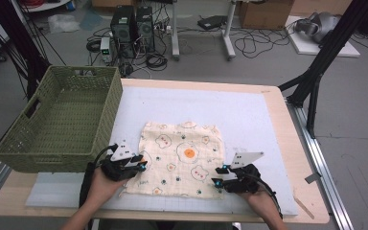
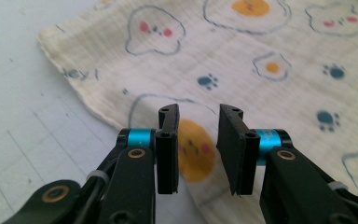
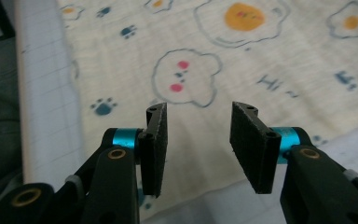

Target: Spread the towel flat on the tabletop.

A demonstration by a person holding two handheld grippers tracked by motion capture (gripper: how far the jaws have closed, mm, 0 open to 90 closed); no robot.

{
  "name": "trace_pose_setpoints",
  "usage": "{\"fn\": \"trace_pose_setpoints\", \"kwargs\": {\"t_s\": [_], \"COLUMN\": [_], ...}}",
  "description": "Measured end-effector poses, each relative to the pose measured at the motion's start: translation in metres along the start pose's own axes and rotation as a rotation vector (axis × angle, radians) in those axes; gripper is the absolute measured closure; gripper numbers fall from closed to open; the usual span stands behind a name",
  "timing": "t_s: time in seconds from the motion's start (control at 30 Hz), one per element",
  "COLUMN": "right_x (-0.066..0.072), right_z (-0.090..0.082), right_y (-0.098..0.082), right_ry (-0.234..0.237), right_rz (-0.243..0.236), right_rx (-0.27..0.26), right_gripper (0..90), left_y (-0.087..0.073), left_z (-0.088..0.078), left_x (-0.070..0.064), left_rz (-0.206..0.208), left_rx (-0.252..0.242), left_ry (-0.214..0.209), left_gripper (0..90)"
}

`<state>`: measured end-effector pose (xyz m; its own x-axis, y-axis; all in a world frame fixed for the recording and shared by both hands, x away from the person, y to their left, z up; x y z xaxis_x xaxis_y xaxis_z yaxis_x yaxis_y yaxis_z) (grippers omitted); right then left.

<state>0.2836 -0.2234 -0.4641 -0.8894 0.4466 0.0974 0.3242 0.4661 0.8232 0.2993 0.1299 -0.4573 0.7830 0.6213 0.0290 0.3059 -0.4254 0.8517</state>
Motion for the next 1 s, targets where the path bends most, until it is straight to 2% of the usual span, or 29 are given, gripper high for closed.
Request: {"fn": "trace_pose_setpoints", "kwargs": {"t_s": [0.07,0.17,0.23,0.3,0.37,0.5,0.57,0.67,0.73,0.8,0.9,1.0], "right_x": [0.005,0.012,0.013,0.011,0.009,0.006,0.004,0.003,0.004,0.008,0.008,0.008], "right_z": [0.002,0.006,0.007,0.008,0.008,0.005,0.001,-0.007,-0.009,-0.010,-0.010,-0.007], "right_y": [-0.002,-0.005,-0.004,-0.003,-0.002,-0.002,-0.003,-0.005,-0.007,-0.007,-0.005,-0.003], "right_ry": [0.033,0.046,0.029,0.047,0.068,0.087,0.091,0.086,0.102,0.115,0.104,0.101], "right_rz": [-0.008,-0.041,-0.073,-0.065,-0.071,-0.076,-0.069,-0.060,-0.049,-0.044,-0.028,-0.026], "right_rx": [0.009,0.057,0.060,0.066,0.073,0.075,0.072,0.067,0.067,0.055,0.024,0.027], "right_gripper": [56.6,60.1,69.9,83.5,88.2,89.1,89.2,89.1,88.6,84.5,78.5,75.1], "left_y": [-0.005,-0.013,-0.016,-0.016,-0.014,-0.009,-0.008,-0.008,-0.010,-0.013,-0.016,-0.013], "left_z": [-0.003,-0.005,-0.005,-0.004,-0.002,0.003,0.004,0.001,-0.004,-0.010,-0.017,-0.017], "left_x": [-0.004,-0.006,-0.006,-0.005,-0.007,-0.012,-0.015,-0.017,-0.018,-0.018,-0.014,-0.012], "left_rz": [0.009,0.034,0.023,0.011,0.011,-0.002,0.009,0.008,0.015,0.018,0.014,0.004], "left_rx": [0.022,0.064,0.058,0.059,0.064,0.051,0.053,0.050,0.049,0.051,0.060,0.040], "left_ry": [-0.022,-0.044,-0.053,-0.067,-0.074,-0.083,-0.095,-0.099,-0.105,-0.097,-0.065,-0.045], "left_gripper": [67.5,66.5,68.1,77.6,86.7,88.3,88.4,88.5,88.5,88.3,86.8,76.7]}}
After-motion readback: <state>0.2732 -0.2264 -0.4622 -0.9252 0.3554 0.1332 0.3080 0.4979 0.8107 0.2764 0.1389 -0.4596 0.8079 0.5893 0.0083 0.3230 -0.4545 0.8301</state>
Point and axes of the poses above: each handheld gripper's, and its own axes: z roughly forward along the jaws, y roughly out of its top, x roughly to its left, the point moved 4 cm from there along z, roughly forward along the jaws, and after that the axes turned 7 degrees about -x, right-handed, at the moved point
